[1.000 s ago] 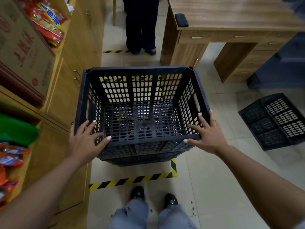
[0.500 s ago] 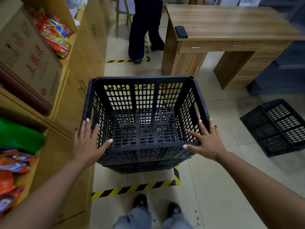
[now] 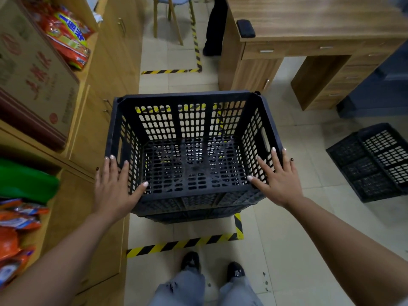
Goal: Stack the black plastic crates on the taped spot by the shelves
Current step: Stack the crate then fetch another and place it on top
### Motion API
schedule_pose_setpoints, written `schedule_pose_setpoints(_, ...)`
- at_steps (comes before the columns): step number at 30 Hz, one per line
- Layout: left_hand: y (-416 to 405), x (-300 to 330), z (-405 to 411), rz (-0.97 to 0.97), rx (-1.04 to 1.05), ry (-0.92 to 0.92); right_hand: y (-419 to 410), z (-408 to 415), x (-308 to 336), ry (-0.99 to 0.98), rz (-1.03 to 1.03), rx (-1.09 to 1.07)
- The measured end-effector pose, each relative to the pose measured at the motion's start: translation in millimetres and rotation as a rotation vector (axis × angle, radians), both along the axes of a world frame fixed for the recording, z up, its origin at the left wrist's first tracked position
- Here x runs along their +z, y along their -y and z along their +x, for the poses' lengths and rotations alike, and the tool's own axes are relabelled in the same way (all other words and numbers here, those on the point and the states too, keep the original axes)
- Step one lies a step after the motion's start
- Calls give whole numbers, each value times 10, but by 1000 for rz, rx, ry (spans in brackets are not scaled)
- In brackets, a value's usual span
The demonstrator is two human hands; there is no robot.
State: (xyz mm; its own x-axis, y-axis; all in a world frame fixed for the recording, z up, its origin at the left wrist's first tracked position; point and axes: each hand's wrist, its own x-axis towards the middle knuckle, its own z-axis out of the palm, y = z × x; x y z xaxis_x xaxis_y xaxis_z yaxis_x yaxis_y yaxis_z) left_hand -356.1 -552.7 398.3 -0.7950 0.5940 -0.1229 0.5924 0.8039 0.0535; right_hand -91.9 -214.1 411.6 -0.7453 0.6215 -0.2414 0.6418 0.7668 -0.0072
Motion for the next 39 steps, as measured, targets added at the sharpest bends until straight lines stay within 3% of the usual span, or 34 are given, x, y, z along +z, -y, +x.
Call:
schedule_pose_setpoints(22, -30, -21, -106, 37, -20, -27, -12, -71, 26, 29, -43, -27)
schedule_pose_setpoints(34, -39, 53, -96, -48, -38, -5, 3, -93, 107, 88, -87, -42)
schedule_pose_setpoints(39, -127, 294, -26, -82, -100, 64, 140, -15, 280, -50, -117, -33)
